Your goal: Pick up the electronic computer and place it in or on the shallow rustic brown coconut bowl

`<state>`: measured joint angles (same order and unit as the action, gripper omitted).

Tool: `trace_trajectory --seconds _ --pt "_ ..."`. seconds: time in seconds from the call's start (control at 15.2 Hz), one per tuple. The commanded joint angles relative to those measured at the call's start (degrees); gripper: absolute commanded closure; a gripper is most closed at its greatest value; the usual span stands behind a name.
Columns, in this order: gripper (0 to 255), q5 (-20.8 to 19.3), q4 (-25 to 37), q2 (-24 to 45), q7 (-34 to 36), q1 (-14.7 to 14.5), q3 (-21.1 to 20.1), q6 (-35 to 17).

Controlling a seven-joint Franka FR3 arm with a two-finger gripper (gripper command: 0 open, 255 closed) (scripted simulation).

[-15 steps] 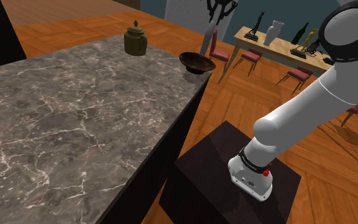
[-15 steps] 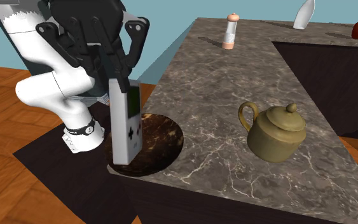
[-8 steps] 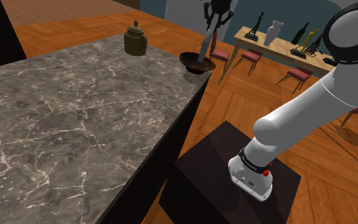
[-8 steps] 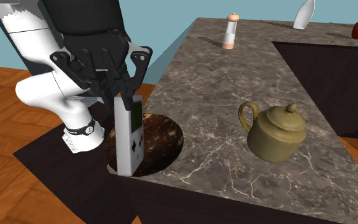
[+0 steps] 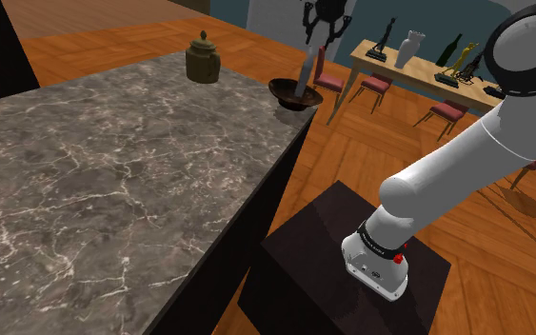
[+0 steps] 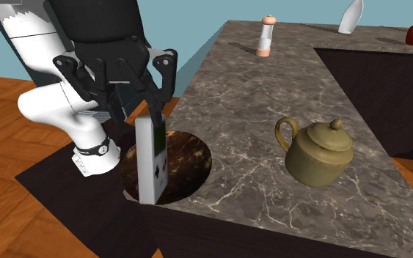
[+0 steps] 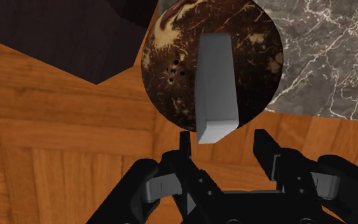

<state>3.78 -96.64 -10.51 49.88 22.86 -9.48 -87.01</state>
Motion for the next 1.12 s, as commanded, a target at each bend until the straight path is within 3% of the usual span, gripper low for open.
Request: trace_trajectory --seconds 0.0,0.26,0.53,1.06 --pt "0 0.0 0.0 0.0 0.0 0.0 0.0 0.0" --pt "0 0.0 0.0 0.0 0.0 0.0 0.0 0.0" --pt "0 -0.5 11.2 3.2 0.5 0.1 0.0 8.0" --pt "0 -0.5 11.2 3.2 0.5 0.1 0.0 8.0"
